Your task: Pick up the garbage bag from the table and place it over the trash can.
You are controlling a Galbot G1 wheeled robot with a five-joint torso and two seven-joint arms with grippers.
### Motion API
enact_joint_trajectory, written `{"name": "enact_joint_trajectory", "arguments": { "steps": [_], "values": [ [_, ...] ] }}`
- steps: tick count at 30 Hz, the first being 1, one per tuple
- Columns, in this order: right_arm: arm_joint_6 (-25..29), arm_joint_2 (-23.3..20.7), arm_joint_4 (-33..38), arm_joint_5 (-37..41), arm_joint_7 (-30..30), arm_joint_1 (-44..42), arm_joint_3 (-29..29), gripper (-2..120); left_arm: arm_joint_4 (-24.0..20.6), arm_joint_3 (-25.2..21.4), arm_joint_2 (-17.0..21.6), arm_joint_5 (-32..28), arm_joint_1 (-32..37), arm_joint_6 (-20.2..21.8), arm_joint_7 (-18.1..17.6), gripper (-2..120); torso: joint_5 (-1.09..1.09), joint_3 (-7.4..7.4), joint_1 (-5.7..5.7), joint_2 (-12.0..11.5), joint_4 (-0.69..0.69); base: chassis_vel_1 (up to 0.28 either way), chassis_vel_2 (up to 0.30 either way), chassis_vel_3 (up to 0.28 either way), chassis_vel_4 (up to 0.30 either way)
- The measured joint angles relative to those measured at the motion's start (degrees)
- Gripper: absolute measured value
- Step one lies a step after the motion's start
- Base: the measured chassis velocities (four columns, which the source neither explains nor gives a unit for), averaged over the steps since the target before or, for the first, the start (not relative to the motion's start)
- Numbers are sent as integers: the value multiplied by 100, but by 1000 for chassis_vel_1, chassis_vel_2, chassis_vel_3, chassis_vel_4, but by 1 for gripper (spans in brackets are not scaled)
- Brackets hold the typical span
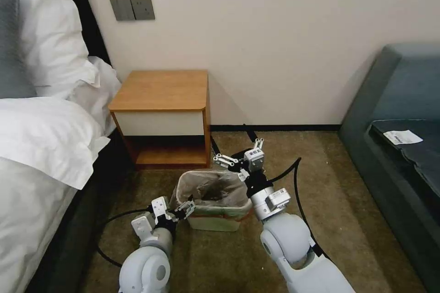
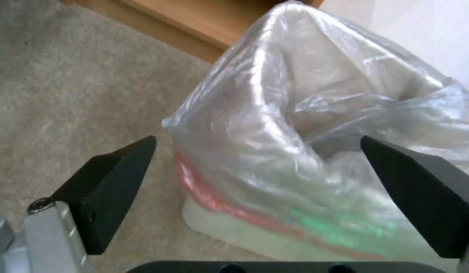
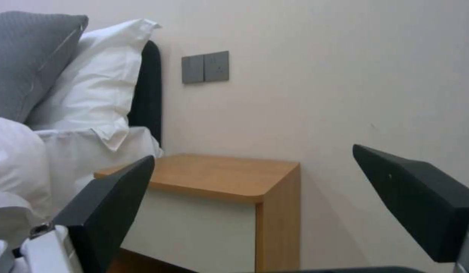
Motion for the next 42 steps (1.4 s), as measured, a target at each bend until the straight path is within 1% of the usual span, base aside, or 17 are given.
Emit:
{"name": "enact_joint_trajectory", "arguments": {
  "steps": [4,5,6,8,9,10,12,13,14,15,16,17,18,19,21,22,42],
  "values": [
    [32,46,-32,-20,-6,-13,4,100,45,26,-12,281,-5,-248,56,100,0,0,0,0,0,0,0,0,0],
    [79,92,-70,-68,-8,-46,15,100,96,18,4,639,-19,-613,157,100,0,0,0,0,1,0,0,0,0],
    [79,92,-70,-68,-8,-46,15,100,96,18,4,639,-19,-613,157,100,0,0,0,0,1,0,0,0,0],
    [127,189,-147,-222,87,-112,32,100,220,-62,77,1129,-115,-1280,304,100,0,0,0,0,1,0,0,0,0],
    [119,346,-303,-581,484,-225,38,100,471,-224,203,1615,-318,-2040,480,100,-1,0,0,0,1,0,0,0,0],
    [119,346,-303,-581,484,-225,38,100,471,-224,203,1615,-318,-2040,480,100,-1,0,0,0,1,0,0,0,0],
    [213,494,-573,-858,804,-359,61,100,827,-420,350,1958,-546,-2870,729,100,0,0,0,0,1,0,0,0,0],
    [420,631,-889,-1047,997,-498,103,100,1142,-599,481,2172,-713,-3358,1022,100,-2,0,0,0,-1,0,0,0,0],
    [638,708,-1202,-1183,1103,-567,214,100,1350,-720,600,2289,-821,-3611,1213,100,-13,-1,0,0,4,0,0,0,0],
    [638,708,-1202,-1183,1103,-567,214,100,1350,-720,600,2289,-821,-3611,1213,100,-13,-1,0,0,4,0,0,0,0],
    [821,756,-1420,-1307,1139,-601,313,100,1498,-803,695,2307,-892,-3751,1332,99,-25,0,1,0,5,0,0,0,0],
    [1007,807,-1630,-1465,1184,-638,431,100,1620,-852,774,2280,-948,-3886,1456,98,-29,0,0,0,5,0,0,0,0],
    [1068,815,-1700,-1525,1189,-651,471,100,1743,-897,843,2246,-1001,-4024,1573,96,-7,0,0,-1,2,0,0,0,0],
    [1068,815,-1700,-1525,1189,-651,471,100,1778,-925,865,2232,-1018,-4068,1614,95,10,1,1,-1,-4,0,0,0,0],
    [1068,815,-1700,-1525,1189,-651,471,100,1808,-917,877,2224,-1025,-4121,1662,95,8,-2,0,0,1,0,0,0,0],
    [1068,815,-1700,-1525,1189,-651,471,100,1844,-930,892,2212,-1041,-4152,1691,95,0,0,0,-1,-1,0,0,0,0],
    [1068,815,-1700,-1525,1189,-651,471,100,1922,-955,924,2159,-1062,-4235,1788,95,1,0,0,-1,0,0,0,0,0]
  ]
}}
